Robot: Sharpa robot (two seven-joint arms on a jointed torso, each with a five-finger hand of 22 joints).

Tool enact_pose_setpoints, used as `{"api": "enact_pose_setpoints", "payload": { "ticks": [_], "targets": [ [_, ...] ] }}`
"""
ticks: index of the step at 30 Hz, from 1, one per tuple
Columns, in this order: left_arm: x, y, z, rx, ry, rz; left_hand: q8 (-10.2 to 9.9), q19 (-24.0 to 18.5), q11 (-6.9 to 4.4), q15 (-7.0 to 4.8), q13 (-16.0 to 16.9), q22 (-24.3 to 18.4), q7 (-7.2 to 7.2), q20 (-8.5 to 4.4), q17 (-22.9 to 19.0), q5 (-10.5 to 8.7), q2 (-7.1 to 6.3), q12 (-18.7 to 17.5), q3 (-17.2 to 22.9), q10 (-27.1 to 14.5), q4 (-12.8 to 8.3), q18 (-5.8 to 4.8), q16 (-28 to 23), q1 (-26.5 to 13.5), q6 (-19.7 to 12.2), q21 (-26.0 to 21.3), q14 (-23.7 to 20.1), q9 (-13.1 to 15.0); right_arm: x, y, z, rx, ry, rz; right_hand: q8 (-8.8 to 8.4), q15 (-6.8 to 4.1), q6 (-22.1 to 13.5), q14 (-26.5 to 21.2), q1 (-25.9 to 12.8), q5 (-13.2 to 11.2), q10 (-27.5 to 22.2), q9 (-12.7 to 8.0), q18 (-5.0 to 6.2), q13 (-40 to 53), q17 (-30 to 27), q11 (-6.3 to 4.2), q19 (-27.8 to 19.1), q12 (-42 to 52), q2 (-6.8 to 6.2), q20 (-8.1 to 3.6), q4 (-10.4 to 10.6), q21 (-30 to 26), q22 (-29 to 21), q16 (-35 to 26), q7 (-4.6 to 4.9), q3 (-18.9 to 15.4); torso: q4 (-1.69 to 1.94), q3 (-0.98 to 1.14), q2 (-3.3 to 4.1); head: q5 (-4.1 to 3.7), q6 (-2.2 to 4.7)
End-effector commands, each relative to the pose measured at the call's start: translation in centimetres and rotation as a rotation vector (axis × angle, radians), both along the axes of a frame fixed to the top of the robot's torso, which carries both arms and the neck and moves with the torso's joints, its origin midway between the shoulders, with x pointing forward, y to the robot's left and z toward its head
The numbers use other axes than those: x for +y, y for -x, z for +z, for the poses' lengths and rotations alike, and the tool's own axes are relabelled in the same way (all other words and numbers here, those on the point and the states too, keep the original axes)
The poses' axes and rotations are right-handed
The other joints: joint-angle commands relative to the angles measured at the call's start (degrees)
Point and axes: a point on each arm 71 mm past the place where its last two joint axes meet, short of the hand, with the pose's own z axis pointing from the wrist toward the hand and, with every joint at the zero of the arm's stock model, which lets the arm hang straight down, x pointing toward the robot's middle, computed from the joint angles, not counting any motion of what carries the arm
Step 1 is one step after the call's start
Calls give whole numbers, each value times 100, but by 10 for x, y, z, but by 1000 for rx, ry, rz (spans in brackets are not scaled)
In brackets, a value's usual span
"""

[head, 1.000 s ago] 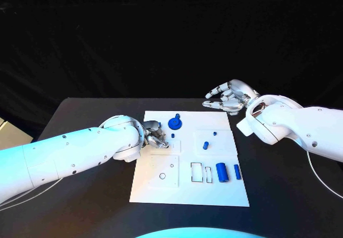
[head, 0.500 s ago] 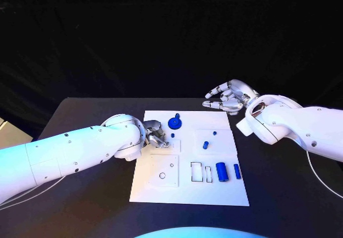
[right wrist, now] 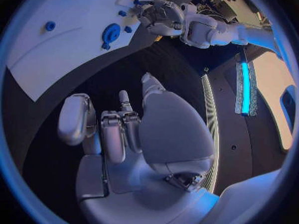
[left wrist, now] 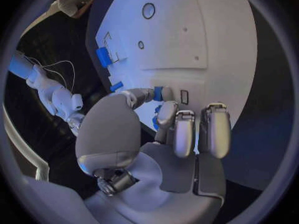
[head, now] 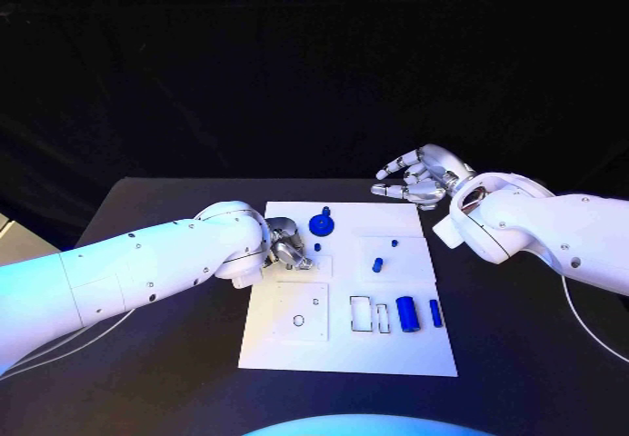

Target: Assemble the parts on the task board

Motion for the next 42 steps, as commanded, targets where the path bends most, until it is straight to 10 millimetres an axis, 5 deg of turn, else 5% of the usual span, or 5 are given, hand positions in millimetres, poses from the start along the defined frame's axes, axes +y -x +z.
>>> {"api": "enact_pose_setpoints", "payload": {
  "ticks": [1, 42],
  "targets": [
    [-5, 7, -13, 115, -11, -15, -33, 54, -17, -29, 4, 272, -17, 5, 1505, 34, 23, 12, 1288, 24, -1301, -120, 36, 34, -22, 37, 595, -3, 2, 0, -1, 4, 4, 15, 24, 34, 7, 559, -20, 36, 398, 6, 59, 1304, 1350, 21, -30, -6, 40, -18, 13, -27, 0, -35, -22, 21, -2, -1, 0, 3, 8],
    [1, -5, -10, 151, -24, 53, -121, 26, -19, -26, -85, 241, -38, 13, 1493, -184, 446, -71, 1044, 3, -1070, -113, 31, -423, -76, 8, 592, 82, 1, 0, -2, 13, 8, 17, 27, 33, 1, 559, -23, 37, 394, 5, 60, 1299, 1348, 21, -30, -11, 39, -19, 9, -36, -2, -35, -22, 18, 0, -5, 3, 17, 4]
  ]
}}
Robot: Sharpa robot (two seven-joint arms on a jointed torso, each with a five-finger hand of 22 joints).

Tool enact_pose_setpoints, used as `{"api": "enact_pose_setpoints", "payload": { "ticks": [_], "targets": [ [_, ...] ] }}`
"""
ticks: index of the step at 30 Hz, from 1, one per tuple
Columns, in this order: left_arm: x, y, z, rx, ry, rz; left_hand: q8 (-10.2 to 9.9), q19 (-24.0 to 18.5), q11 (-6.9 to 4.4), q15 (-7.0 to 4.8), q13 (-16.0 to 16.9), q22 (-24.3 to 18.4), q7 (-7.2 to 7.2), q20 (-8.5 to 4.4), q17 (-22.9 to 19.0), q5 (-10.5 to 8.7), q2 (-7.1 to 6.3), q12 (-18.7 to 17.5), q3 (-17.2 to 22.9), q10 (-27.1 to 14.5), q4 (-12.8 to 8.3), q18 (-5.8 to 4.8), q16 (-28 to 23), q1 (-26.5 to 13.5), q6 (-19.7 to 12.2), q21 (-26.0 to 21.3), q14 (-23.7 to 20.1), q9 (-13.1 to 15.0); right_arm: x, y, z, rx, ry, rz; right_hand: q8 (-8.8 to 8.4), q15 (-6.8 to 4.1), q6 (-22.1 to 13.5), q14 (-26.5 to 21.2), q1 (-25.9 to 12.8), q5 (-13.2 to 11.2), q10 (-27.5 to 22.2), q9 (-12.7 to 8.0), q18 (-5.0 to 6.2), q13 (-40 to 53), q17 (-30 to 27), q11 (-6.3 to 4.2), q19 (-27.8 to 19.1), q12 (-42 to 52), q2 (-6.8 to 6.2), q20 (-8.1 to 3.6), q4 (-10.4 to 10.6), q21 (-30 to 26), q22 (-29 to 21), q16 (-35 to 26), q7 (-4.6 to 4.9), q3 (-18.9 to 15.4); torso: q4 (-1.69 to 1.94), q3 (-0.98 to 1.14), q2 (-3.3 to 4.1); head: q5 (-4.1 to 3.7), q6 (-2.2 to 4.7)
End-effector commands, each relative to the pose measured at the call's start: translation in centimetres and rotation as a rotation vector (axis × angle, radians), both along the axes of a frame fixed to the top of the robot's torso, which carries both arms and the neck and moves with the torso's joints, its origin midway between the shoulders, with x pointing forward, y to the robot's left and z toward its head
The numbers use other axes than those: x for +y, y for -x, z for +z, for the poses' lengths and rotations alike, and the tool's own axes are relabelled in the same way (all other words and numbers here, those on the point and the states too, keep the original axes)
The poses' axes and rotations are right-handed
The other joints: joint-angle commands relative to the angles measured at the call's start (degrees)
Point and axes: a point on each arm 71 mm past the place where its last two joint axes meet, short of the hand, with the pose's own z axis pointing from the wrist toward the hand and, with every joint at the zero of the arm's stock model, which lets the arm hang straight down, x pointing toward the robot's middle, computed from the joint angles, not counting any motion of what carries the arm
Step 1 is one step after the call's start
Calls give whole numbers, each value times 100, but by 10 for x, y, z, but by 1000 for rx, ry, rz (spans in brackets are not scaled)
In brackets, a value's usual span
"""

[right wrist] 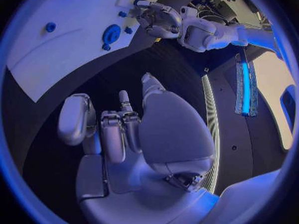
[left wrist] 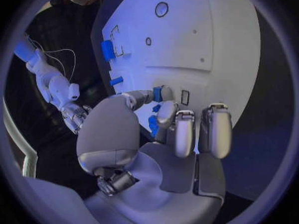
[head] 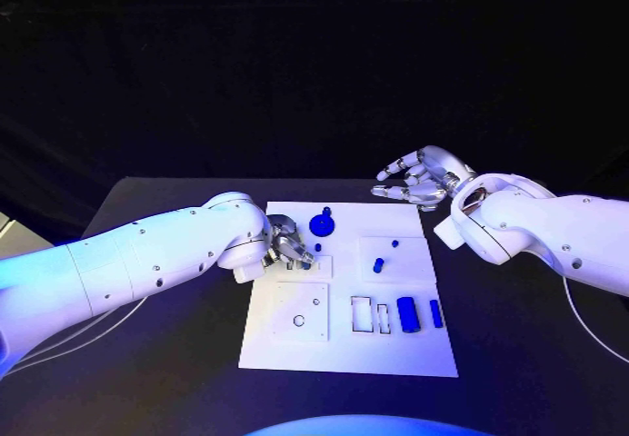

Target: Assemble the parts on the task board

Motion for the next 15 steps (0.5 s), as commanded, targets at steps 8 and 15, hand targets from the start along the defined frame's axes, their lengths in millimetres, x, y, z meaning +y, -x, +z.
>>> {"api": "enact_pose_setpoints", "payload": {
  "ticks": [8, 15],
  "targets": [
    [2, 2, -12, 42, -46, 0, -129, -19, -12, -26, -84, 205, -32, -12, 1488, -25, 85, -75, 988, -73, -1158, -16, 27, 54, -140, -10, 590, 5, 1, 0, -2, 10, 7, 16, 27, 33, 1, 558, -23, 37, 394, 5, 60, 1300, 1345, 21, -30, -11, 39, -19, 9, -36, -2, -35, -22, 18, 2, 3, 1, 13, -7],
    [3, 0, -9, 35, -45, 4, -265, -48, 37, 10, -177, 164, 30, 9, 1478, -18, 146, -149, 960, -166, -1195, -9, 22, 99, -255, -30, 586, -44, 1, 0, -2, 12, 7, 17, 27, 33, 1, 558, -23, 37, 394, 5, 60, 1300, 1345, 21, -30, -11, 39, -19, 9, -36, -2, -35, -22, 18, -4, 3, 0, 16, -6]
  ]
}}
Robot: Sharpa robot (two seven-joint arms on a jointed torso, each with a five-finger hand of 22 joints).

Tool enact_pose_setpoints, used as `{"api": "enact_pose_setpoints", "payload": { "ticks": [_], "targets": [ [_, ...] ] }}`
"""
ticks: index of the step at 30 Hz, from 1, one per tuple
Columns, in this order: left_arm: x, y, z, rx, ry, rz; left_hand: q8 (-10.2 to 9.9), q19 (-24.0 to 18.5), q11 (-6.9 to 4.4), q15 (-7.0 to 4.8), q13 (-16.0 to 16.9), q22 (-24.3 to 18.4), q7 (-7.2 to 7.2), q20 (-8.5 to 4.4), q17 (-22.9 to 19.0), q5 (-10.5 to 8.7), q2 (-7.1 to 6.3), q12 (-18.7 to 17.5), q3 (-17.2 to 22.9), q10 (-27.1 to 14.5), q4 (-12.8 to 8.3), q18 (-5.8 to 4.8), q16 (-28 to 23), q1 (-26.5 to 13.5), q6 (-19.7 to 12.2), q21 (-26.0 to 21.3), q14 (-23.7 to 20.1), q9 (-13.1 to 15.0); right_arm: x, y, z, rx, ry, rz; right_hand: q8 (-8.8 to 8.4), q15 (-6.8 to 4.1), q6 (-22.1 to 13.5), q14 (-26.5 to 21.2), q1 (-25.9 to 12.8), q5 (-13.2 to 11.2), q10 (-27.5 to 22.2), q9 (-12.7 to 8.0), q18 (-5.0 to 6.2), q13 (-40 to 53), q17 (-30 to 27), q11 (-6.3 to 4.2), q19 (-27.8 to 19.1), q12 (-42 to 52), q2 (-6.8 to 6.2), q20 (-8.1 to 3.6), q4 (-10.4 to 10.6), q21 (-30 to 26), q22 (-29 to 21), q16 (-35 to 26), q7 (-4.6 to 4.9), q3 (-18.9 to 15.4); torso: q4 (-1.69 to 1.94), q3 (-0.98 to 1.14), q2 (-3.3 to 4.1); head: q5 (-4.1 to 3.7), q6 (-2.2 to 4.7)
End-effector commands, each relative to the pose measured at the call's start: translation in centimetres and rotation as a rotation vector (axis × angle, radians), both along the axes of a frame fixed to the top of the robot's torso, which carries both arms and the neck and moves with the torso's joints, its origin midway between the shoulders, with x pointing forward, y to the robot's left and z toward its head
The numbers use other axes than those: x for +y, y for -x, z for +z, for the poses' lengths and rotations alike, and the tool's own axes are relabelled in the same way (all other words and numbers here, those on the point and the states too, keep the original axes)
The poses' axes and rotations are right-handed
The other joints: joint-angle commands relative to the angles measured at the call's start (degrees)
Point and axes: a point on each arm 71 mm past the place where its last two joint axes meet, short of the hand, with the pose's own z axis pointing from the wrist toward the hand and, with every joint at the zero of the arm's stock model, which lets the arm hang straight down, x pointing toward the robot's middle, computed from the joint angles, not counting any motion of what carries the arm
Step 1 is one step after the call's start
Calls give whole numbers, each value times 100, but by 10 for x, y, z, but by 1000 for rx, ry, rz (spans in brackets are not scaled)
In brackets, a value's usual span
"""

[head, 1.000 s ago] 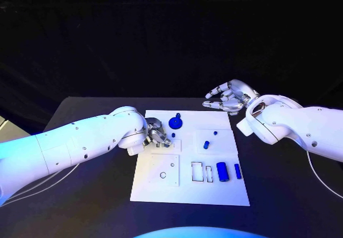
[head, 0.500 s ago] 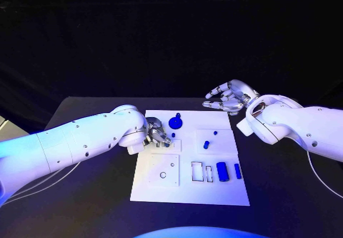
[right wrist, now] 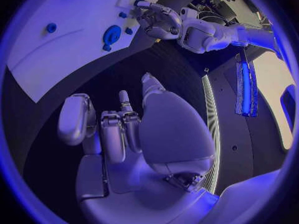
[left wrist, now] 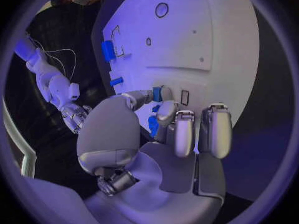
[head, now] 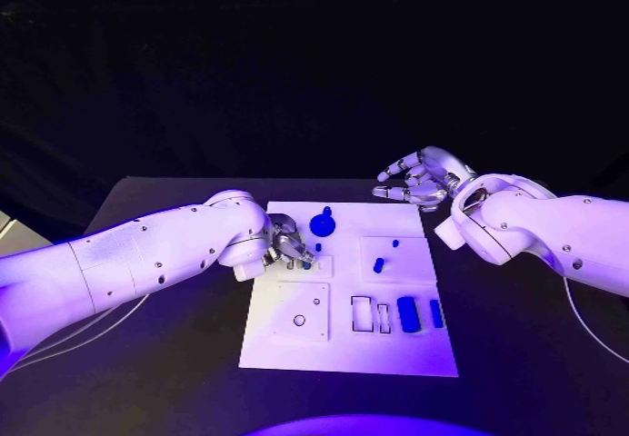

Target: Assemble the parts on the task board

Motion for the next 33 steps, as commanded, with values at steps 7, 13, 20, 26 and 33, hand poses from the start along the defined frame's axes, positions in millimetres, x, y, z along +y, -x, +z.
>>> {"api": "enact_pose_setpoints", "payload": {
  "ticks": [7, 13, 20, 26, 33],
  "targets": [
    [2, 3, -5, 18, -34, -3, -300, -44, 22, 34, -27, 174, -48, 38, 1475, 27, 154, -34, 1135, -94, -1232, -10, 21, 207, -113, -27, 585, -50, 1, 0, -2, 8, 6, 16, 27, 33, 1, 558, -23, 37, 394, 5, 59, 1295, 1346, 21, -30, -11, 39, -19, 9, -36, -2, -35, -22, 18, 1, 1, -6, 6, -6],
    [2, 1, 4, 24, -24, -16, -302, -35, 21, 35, -36, 189, -49, 42, 1484, 35, 136, -39, 1173, -94, -1269, -12, 25, 224, -82, -21, 588, -47, 1, 0, -3, 10, 6, 16, 27, 33, 1, 558, -23, 37, 394, 5, 59, 1295, 1346, 21, -30, -11, 39, -19, 9, -36, -2, -35, -22, 18, 5, -2, -11, 7, -3],
    [3, -3, 18, 24, -32, -39, -303, -31, 19, 34, -17, 196, -51, 43, 1507, 39, 111, -24, 1198, -73, -1299, -13, 36, 237, -56, -18, 596, -44, 2, 0, -3, 13, 7, 16, 27, 33, 1, 558, -23, 37, 394, 5, 59, 1295, 1346, 21, -30, -11, 39, -19, 9, -36, -2, -35, -22, 18, 3, 3, -10, 25, 19],
    [2, -6, 25, 33, -45, -63, -303, -32, 18, 34, -1, 195, -51, 44, 1508, 33, 97, -13, 1203, -58, -1310, -13, 37, 238, -43, -18, 596, -43, 2, 0, -4, 15, 7, 17, 27, 33, 1, 558, -23, 37, 394, 5, 59, 1295, 1346, 21, -30, -11, 39, -19, 9, -36, -2, -35, -22, 18, 1, 0, 0, 27, 27],
    [-4, -7, 26, 86, -56, -101, -309, -43, 22, 37, -4, 180, -48, 46, 1508, 6, 95, -14, 1197, -53, -1303, -10, 37, 232, -37, -24, 596, -42, 2, 0, -4, 19, 9, 18, 29, 33, -4, 558, -26, 35, 395, 4, 61, 1296, 1342, 21, -32, -9, 37, -19, 10, -47, -6, -37, -21, 14, 1, 2, 2, 29, 8]
  ]
}}
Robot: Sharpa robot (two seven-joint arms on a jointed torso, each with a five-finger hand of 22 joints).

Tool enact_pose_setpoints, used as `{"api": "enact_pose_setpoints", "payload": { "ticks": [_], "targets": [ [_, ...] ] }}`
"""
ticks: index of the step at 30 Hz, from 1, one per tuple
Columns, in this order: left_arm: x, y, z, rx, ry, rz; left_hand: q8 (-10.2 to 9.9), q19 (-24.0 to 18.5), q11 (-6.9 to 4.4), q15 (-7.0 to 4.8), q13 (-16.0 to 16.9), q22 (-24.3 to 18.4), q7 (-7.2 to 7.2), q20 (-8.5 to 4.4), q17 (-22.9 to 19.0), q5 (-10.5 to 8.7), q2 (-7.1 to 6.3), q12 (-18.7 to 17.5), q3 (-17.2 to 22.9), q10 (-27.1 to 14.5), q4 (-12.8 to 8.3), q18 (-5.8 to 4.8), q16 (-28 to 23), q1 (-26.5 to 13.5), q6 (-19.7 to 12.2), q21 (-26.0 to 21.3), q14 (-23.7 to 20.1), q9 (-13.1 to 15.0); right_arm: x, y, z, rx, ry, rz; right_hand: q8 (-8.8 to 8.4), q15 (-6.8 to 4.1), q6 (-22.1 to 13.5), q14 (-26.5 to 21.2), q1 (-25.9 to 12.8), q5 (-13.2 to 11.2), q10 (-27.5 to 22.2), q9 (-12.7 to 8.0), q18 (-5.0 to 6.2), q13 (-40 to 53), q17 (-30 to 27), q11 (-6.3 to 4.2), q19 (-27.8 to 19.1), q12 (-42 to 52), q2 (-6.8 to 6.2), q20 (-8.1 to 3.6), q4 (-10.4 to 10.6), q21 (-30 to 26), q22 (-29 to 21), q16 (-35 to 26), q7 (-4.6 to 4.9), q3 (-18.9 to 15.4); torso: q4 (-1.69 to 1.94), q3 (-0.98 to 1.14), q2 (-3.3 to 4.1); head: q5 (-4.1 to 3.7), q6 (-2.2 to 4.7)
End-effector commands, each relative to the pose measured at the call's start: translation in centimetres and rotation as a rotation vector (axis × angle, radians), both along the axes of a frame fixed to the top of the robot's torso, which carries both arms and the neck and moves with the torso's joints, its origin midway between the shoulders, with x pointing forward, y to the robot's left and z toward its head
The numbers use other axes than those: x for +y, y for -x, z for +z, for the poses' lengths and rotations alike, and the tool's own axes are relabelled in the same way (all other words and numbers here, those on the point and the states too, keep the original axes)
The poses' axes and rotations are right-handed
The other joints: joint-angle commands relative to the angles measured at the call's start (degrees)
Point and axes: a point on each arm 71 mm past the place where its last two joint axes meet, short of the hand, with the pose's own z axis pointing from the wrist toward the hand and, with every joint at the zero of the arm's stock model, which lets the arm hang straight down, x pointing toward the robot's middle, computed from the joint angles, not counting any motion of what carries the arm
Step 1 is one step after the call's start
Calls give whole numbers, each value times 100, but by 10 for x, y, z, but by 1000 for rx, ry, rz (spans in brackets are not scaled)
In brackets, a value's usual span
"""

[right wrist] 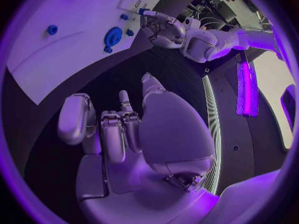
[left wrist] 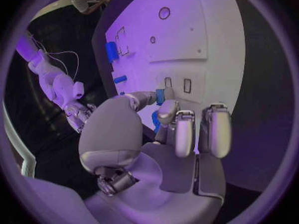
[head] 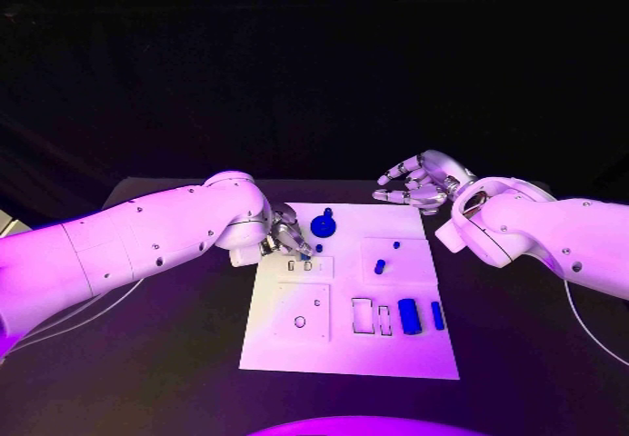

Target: Assemble the parts on the task board

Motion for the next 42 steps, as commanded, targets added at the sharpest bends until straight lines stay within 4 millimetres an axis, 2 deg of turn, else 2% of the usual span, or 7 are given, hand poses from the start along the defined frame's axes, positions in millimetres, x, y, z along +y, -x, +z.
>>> {"api": "enact_pose_setpoints", "payload": {
  "ticks": [1, 20, 42],
  "targets": [
    [-4, 3, -1, 78, -14, -53, 9, -22, 7, 37, 2, 180, 6, 26, 1509, -18, -50, 8, 1235, 34, -1265, -10, 36, 23, 50, -24, 596, 7, 2, 0, -1, 8, 6, 16, 29, 33, -4, 558, -26, 35, 395, 4, 61, 1298, 1344, 21, -32, -9, 37, -19, 10, -12, -7, -37, -21, 14, 4, 1, 3, 4, -18],
    [-20, -11, -3, 165, -35, -71, -1, -24, 8, 40, 61, 182, 7, 28, 1509, -37, -31, 43, 1245, 69, -1269, -10, 36, 36, 53, -24, 596, 9, 4, 0, -1, 10, 6, 19, 29, 33, -4, 558, -26, 35, 395, 4, 61, 1298, 1344, 21, -32, -9, 37, -19, 10, -12, -7, -37, -21, 14, 0, 2, -1, 27, -45],
    [-18, -14, -6, 161, -62, -63, 0, 4, -1, 33, 117, 228, -2, 27, 1509, 3, -48, 82, 1277, 118, -1313, -19, 36, 52, 91, -6, 596, 23, 4, -1, -2, 8, 5, 19, 29, 33, -4, 558, -26, 35, 395, 4, 61, 1298, 1344, 21, -32, -9, 37, -19, 10, -12, -7, -37, -21, 14, 5, -4, 3, 38, -73]
  ]
}}
